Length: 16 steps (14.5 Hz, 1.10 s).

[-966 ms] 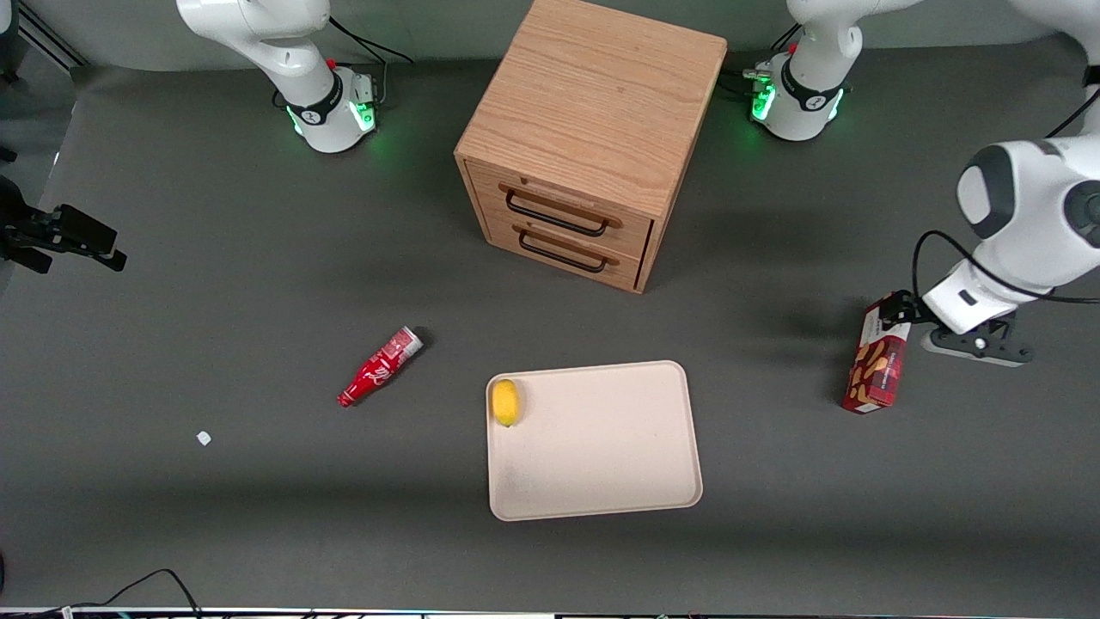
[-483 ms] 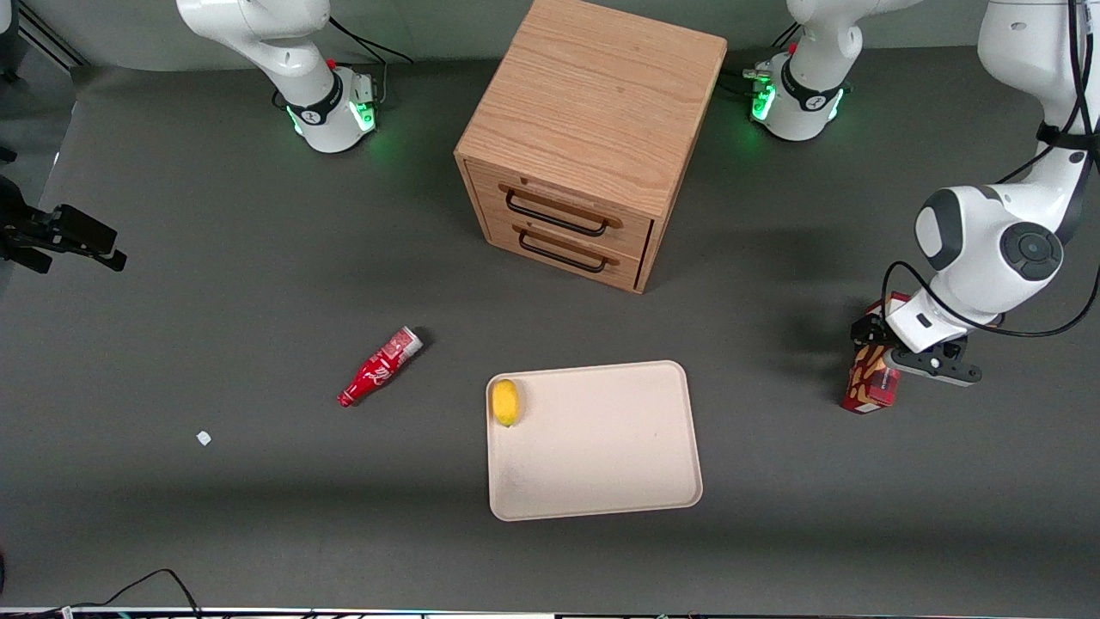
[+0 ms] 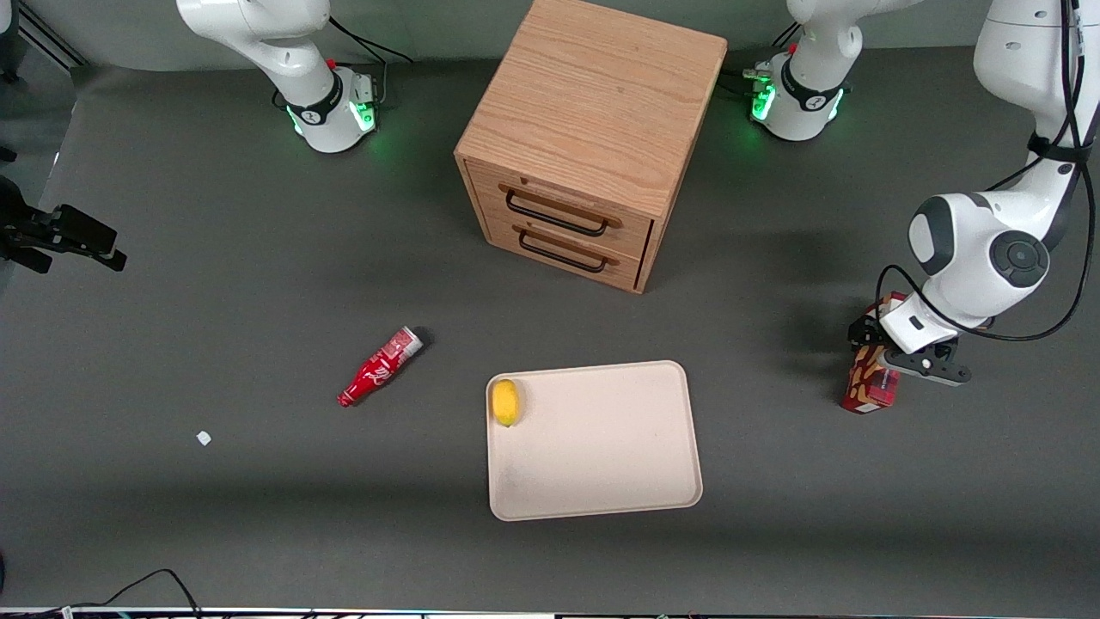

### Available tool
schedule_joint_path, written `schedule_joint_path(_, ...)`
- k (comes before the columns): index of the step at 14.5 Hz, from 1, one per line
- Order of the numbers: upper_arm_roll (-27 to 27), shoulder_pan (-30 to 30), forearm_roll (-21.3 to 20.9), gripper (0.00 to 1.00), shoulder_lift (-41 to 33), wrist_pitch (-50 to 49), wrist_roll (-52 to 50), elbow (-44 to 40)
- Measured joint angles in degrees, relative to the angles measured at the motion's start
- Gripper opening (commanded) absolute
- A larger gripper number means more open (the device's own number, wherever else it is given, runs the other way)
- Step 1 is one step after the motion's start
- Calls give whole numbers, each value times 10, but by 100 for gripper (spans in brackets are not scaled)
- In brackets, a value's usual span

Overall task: Place red cookie box on tray
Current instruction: 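Close the left gripper on the shortbread box and lift it, then carry the box with the left gripper over the cream tray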

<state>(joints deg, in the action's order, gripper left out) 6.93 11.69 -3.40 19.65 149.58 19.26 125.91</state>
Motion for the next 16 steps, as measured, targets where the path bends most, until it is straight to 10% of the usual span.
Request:
schedule_joint_path(2, 0, 0, 0, 0, 1, 0, 0, 1)
schedule_joint_path(10, -1, 0, 2, 0, -6, -31, -4, -12)
schedule_joint_path(16, 21, -5, 20, 0, -81, -258, -77, -142)
